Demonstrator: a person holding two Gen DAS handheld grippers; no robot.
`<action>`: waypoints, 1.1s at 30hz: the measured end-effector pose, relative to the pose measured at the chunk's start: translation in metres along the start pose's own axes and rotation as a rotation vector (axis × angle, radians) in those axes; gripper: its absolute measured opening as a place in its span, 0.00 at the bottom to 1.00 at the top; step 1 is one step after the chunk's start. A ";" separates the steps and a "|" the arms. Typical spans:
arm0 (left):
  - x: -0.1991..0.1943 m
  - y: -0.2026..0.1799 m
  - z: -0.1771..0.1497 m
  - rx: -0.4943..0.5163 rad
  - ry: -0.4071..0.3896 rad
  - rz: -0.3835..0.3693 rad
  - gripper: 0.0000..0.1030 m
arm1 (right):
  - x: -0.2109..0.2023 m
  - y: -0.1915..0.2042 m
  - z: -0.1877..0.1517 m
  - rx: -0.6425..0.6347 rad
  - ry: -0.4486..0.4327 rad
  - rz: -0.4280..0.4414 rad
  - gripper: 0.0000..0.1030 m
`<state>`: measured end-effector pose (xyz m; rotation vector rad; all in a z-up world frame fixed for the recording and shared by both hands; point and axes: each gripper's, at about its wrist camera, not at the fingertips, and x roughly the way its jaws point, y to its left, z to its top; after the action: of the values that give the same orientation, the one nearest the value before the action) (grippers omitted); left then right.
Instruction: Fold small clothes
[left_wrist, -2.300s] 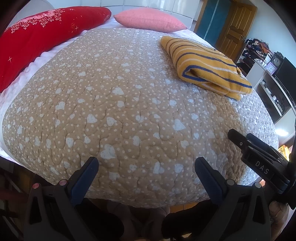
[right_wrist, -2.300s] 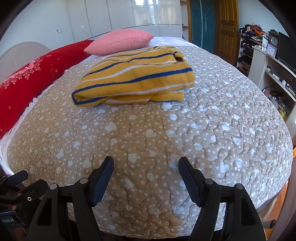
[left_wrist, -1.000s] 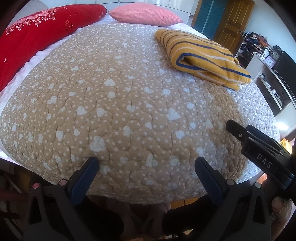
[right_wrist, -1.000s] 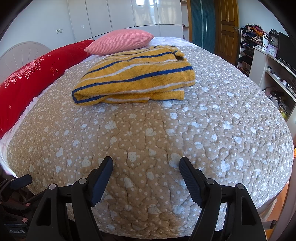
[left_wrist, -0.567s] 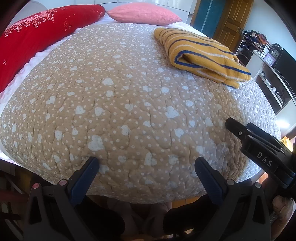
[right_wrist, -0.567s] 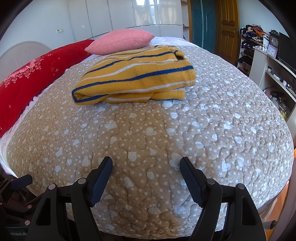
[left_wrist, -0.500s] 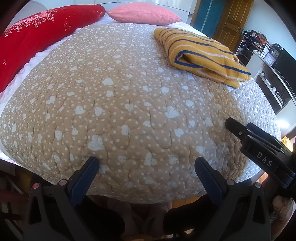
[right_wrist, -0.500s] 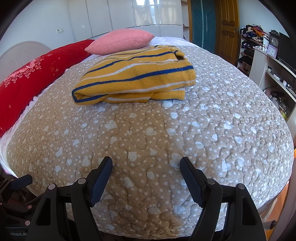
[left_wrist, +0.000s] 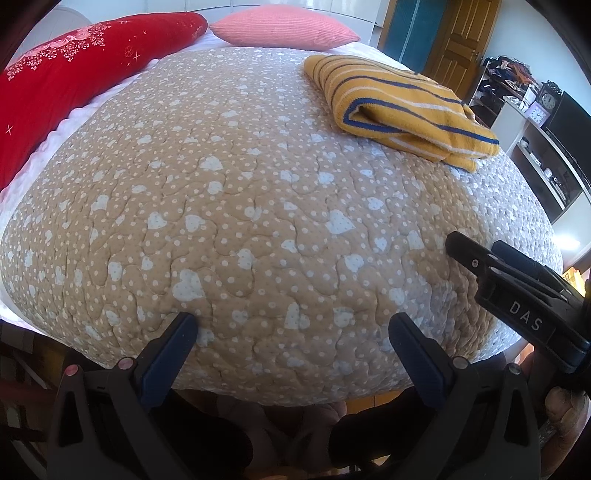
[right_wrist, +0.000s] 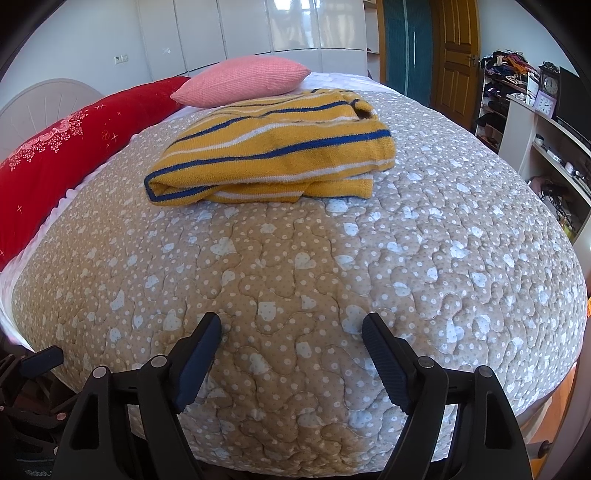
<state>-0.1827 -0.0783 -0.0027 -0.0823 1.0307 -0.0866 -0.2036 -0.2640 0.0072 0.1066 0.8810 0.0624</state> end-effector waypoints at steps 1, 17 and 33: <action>0.000 0.000 0.000 0.000 0.000 0.000 1.00 | 0.001 0.000 0.000 0.000 0.001 0.001 0.81; -0.005 -0.010 0.001 0.047 -0.043 0.048 1.00 | 0.003 -0.001 0.002 -0.002 -0.004 0.008 0.82; -0.015 -0.017 -0.001 0.071 -0.083 0.053 1.00 | -0.014 -0.006 0.001 0.052 -0.076 0.000 0.82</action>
<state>-0.1913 -0.0938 0.0115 0.0058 0.9451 -0.0708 -0.2117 -0.2711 0.0178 0.1570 0.8067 0.0351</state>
